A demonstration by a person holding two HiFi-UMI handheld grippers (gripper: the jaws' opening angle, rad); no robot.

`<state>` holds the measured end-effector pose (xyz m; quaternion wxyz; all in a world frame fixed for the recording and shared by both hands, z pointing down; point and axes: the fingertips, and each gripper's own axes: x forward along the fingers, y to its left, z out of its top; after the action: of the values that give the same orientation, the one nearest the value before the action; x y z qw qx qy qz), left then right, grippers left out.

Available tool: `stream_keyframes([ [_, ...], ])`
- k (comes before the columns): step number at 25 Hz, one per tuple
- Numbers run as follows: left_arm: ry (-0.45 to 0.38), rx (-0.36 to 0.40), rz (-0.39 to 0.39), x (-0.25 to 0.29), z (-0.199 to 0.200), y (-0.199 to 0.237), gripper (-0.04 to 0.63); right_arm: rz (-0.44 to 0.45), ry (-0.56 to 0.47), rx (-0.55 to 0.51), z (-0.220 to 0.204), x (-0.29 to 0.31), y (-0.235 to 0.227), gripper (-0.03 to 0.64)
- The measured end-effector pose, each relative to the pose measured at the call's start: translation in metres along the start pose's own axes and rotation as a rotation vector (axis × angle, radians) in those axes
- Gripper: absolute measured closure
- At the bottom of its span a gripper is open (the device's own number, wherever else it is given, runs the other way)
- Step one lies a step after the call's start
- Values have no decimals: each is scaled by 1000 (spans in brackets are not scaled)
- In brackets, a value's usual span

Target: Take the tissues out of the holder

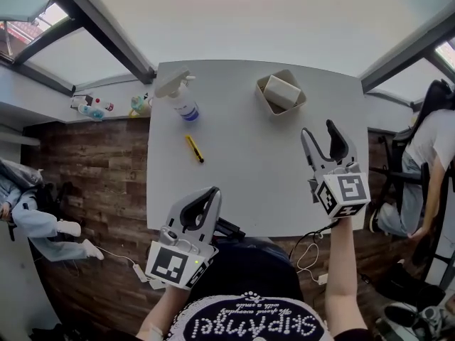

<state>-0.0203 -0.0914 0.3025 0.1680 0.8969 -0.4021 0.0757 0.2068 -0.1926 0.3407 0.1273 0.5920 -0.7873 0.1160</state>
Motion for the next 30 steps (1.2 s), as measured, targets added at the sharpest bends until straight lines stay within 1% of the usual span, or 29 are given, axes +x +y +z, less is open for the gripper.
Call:
stream_keyframes([
  [4, -4, -6, 17, 2, 2, 1, 594, -4, -2, 7, 2, 16, -12, 365],
  [8, 0, -21, 29, 1, 2, 0, 594, -8, 24, 20, -8, 30, -21, 365],
  [13, -17, -21, 54, 3, 9, 5, 594, -18, 49, -15, -10, 47, -29, 365],
  [19, -14, -16, 97, -1, 8, 14, 594, 23, 93, -60, -13, 64, -27, 365],
  [24, -17, -14, 113, 1, 9, 16, 594, 81, 149, -104, -18, 77, -23, 365],
  [26, -15, -19, 117, 1, 9, 16, 594, 97, 166, -125, -20, 81, -22, 354],
  [30, -8, -28, 129, 2, 7, 17, 594, 126, 189, -123, -22, 92, -23, 339],
])
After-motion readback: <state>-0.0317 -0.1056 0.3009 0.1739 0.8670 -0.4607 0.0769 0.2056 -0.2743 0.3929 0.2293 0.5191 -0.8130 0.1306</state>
